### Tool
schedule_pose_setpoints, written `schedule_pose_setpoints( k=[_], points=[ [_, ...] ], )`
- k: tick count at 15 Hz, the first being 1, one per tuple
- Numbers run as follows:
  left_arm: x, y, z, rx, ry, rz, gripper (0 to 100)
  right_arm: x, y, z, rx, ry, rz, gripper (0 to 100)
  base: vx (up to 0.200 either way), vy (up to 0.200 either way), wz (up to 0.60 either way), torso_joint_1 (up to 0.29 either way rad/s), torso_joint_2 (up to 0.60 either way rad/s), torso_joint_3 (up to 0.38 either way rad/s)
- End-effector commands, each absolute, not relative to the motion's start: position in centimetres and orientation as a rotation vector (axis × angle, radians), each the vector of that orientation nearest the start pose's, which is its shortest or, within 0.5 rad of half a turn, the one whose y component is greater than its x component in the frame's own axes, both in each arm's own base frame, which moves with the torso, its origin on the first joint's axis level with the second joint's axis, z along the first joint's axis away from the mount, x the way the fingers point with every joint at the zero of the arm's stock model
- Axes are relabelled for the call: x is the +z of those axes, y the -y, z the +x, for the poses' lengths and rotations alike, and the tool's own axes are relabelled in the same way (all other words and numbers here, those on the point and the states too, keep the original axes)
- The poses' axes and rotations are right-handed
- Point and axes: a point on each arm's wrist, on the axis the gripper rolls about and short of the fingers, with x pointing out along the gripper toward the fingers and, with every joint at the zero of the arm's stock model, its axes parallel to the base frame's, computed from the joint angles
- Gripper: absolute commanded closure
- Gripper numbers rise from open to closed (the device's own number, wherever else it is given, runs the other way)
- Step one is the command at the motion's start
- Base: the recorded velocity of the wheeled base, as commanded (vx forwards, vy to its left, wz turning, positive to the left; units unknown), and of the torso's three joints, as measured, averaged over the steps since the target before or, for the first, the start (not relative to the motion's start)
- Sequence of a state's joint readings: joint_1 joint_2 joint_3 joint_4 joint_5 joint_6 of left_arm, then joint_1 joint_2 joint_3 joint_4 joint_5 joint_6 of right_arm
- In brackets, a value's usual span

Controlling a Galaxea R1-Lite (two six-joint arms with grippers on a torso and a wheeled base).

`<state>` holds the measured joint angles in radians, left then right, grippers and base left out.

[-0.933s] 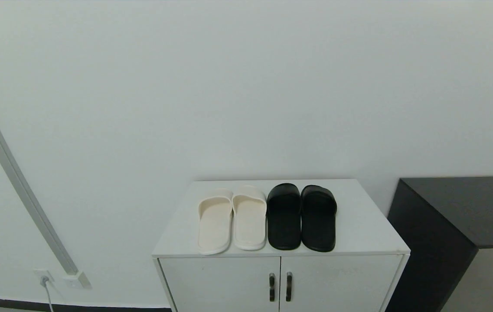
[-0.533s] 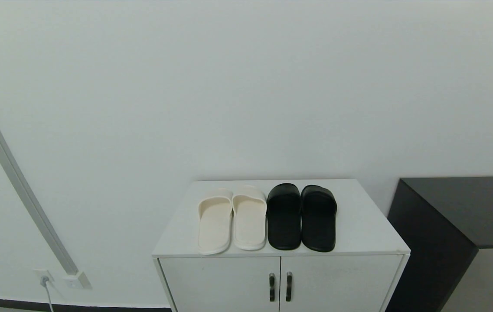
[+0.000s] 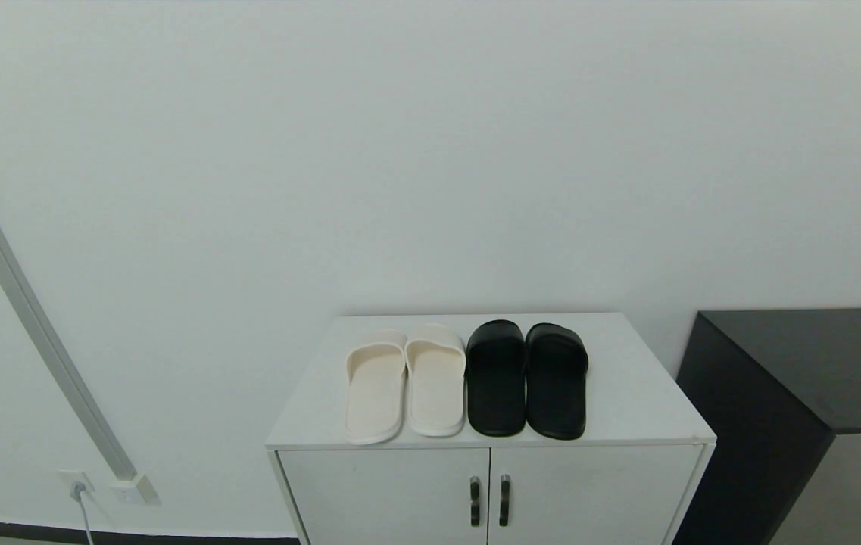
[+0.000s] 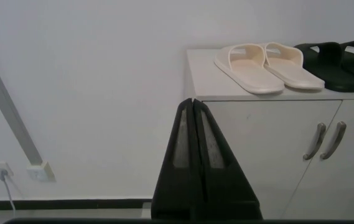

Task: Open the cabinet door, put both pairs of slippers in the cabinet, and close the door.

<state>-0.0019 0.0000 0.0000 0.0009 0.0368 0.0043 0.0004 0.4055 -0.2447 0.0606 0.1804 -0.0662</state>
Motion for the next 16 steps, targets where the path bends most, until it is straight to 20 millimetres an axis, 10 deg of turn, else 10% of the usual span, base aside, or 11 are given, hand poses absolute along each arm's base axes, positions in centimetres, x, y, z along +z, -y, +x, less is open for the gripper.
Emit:
schedule_pose_setpoints(
  k=[1, 5, 16],
  points=[
    [7.5, -0.1, -2.3, 0.035, -0.003, 0.008, 100, 15.7, -0.9, 6.4, 0.297, -0.41, -0.027, 0, 0.0, 0.0, 0.0, 0.0, 0.0, 0.0],
    [7.5, -0.1, -2.3, 0.035, -0.002, 0.008, 100, 16.3, -4.6, 12.4, 0.405, -0.453, 0.02, 0, 0.0, 0.0, 0.0, 0.0, 0.0, 0.0],
    [7.5, -0.1, -2.3, 0.034, -0.002, 0.006, 100, 17.2, -17.5, 19.6, 0.427, -0.504, 0.038, 0, 0.0, 0.0, 0.0, 0.0, 0.0, 0.0]
  ],
)
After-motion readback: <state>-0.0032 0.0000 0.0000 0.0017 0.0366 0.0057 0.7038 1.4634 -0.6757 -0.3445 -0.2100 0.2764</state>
